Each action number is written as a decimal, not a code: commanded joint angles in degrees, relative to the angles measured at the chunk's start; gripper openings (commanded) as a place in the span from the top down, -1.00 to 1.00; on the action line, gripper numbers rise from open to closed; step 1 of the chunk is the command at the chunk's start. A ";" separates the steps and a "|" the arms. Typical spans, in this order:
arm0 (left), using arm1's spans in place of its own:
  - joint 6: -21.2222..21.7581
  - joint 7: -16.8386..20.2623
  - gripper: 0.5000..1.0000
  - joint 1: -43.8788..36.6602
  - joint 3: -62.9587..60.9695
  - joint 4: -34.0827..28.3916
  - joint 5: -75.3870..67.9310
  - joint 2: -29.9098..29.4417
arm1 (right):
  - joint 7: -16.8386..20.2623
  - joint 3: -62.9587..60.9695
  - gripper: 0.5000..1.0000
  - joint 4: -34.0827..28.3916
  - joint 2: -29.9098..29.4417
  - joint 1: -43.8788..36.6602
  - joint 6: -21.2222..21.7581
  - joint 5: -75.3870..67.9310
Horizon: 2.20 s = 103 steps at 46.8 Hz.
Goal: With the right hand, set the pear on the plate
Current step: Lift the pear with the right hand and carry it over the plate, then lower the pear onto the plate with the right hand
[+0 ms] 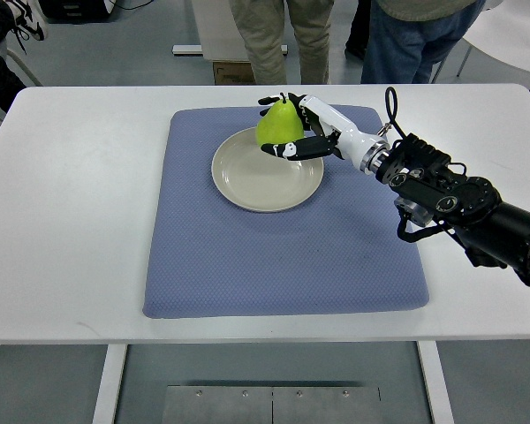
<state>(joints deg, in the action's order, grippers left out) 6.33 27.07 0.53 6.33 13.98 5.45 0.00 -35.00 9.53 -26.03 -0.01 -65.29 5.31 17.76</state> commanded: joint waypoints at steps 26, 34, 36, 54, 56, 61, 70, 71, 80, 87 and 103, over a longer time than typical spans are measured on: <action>0.00 0.00 -1.00 0.00 0.00 0.00 0.00 0.00 | 0.00 0.40 1.00 -2.18 0.01 2.18 -0.48 0.00; 0.00 0.00 -1.00 0.00 0.00 0.00 0.00 0.00 | 0.00 0.40 1.00 -2.88 0.01 3.15 -0.48 0.08; 0.00 0.00 -1.00 0.00 0.00 0.00 0.00 0.00 | 0.00 0.40 1.00 -2.88 0.01 3.24 -0.48 0.08; 0.00 0.00 -1.00 0.00 0.00 0.00 0.00 0.00 | 0.00 0.40 1.00 -2.88 0.01 4.73 -0.57 -0.09; 0.00 0.00 -1.00 0.00 0.00 0.00 0.00 0.00 | 0.00 0.31 1.00 -2.80 0.01 4.73 -0.57 -0.09; 0.00 0.00 -1.00 0.00 0.00 0.00 0.00 0.00 | 0.00 -0.04 1.00 -2.80 0.01 4.56 -0.57 -0.18; 0.00 0.00 -1.00 0.00 0.00 0.00 0.00 0.00 | 0.00 -0.30 0.21 -2.80 0.01 4.47 -0.57 -0.27; 0.00 0.00 -1.00 0.00 0.00 0.00 0.00 0.00 | 0.00 -0.30 0.07 -2.80 0.01 4.47 -0.57 -0.27; 0.00 0.00 -1.00 0.00 0.00 0.00 0.00 0.00 | 0.00 -1.00 -0.59 -2.71 0.01 4.38 -0.48 -0.53; 0.00 0.00 -1.00 0.00 0.00 0.00 0.00 0.00 | 0.00 -1.97 -0.91 -2.71 0.01 4.38 -0.57 -0.53; 0.00 0.00 -1.00 0.00 0.00 0.00 0.00 0.00 | 0.00 -1.97 -0.97 -2.36 0.01 4.20 -0.48 -0.44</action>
<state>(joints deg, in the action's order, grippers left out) 6.33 27.07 0.53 6.33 13.97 5.45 0.00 -35.00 7.50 -28.53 0.00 -61.08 4.79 17.28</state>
